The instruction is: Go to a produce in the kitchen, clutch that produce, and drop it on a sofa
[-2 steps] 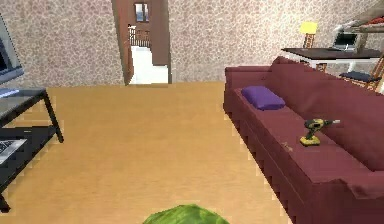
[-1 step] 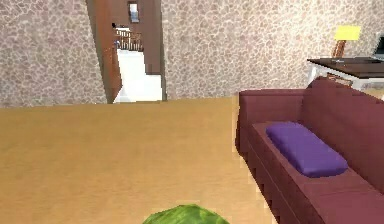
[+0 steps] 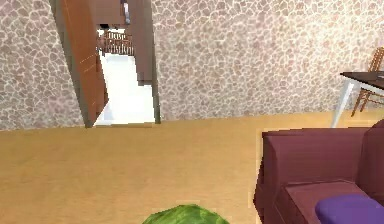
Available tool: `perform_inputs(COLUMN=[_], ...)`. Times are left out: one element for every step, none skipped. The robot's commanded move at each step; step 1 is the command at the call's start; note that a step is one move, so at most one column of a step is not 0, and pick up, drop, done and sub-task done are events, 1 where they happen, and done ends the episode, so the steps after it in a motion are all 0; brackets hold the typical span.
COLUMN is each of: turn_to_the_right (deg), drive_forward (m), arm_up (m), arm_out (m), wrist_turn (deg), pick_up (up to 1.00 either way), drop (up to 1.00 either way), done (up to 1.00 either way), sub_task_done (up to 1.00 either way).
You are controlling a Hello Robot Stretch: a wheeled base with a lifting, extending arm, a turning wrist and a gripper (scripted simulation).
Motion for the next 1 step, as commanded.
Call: perform_inputs(turn_to_the_right=[45.0], drive_forward=[0.0], arm_up=[0.0], arm_out=[0.0], wrist_turn=[0.0], pick_up=[0.0], drop=[0.0], done=[0.0], sub_task_done=[0.0])
